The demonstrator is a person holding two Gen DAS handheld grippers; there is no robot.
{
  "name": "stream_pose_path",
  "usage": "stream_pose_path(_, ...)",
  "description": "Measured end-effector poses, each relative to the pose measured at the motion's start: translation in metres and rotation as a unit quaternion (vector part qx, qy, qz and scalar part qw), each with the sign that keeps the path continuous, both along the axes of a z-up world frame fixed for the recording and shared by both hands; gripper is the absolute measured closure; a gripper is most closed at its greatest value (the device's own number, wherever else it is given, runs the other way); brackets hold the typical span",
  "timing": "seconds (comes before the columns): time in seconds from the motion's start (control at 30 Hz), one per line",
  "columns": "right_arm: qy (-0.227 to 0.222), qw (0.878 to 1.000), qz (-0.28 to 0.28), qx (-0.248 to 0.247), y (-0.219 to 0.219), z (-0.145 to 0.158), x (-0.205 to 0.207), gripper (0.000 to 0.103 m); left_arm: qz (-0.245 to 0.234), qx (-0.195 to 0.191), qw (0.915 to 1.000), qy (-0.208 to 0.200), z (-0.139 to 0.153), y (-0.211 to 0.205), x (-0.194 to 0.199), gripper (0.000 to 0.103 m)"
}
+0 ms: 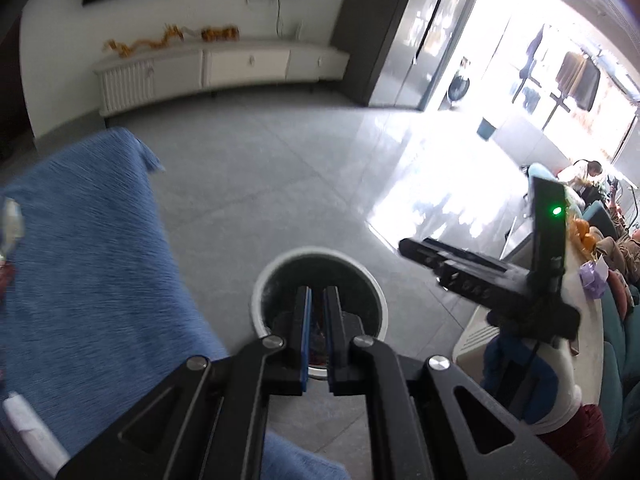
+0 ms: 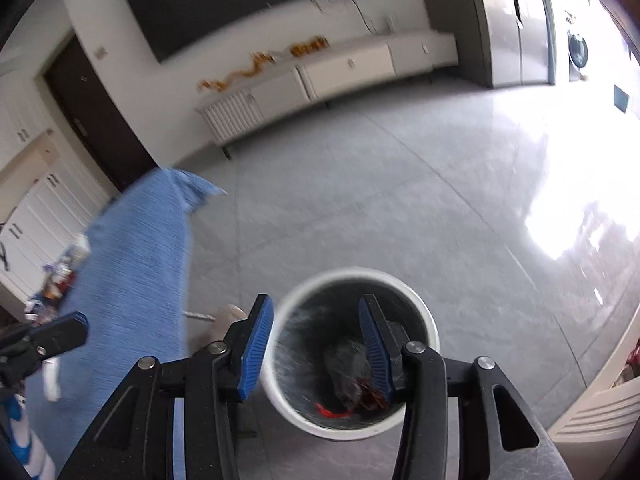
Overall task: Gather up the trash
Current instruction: 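Carry bag and wrapper over the bin and open both tools, then move both tools back to the trash pile on the rug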
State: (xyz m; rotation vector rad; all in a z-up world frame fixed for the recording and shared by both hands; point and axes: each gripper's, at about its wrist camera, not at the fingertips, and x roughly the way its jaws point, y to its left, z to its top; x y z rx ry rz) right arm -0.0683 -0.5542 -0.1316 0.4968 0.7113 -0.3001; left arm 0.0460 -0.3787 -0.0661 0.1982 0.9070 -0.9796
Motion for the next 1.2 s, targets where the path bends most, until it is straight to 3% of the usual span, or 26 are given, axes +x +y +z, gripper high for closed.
stream_pose_path(0.3,-0.093,0.993,0.044,-0.053,0.079,0.101,-0.019,0.05,0.062,-0.051,0.9963,-0.03,0.055,0.119,-0.005,0.097)
stream_pose_path(0.67,-0.139,0.977,0.123,-0.102,0.173,0.164,-0.015,0.047,0.167,-0.078,0.9807,-0.066,0.075,0.268,0.006,0.097)
stream_pose_path(0.83,-0.137,0.973,0.148,-0.116,0.205,0.172,0.002,0.046,0.225,-0.08,0.9696,-0.055,0.06,0.332,0.029,0.095)
stream_pose_path(0.9,-0.13,0.972,0.159,-0.118,0.215,0.17,0.014,0.046,0.256,-0.074,0.9626,-0.048,0.047,0.36,0.046,0.083)
stream_pose_path(0.93,-0.127,0.971,0.165,-0.118,0.219,0.168,0.019,0.046,0.271,-0.072,0.9589,-0.045,0.042,0.372,0.053,0.065)
stream_pose_path(0.97,-0.121,0.971,0.173,-0.116,0.226,0.164,0.029,0.046,0.284,-0.072,0.9551,-0.041,0.037,0.382,0.058,0.054)
stream_pose_path(1.07,-0.103,0.969,0.194,-0.109,0.248,0.152,0.054,0.046,0.322,-0.066,0.944,-0.024,0.019,0.415,0.084,0.054)
stream_pose_path(1.2,-0.072,0.966,0.23,-0.096,0.277,0.126,0.091,0.046,0.348,-0.052,0.9362,-0.005,-0.003,0.439,0.116,0.054)
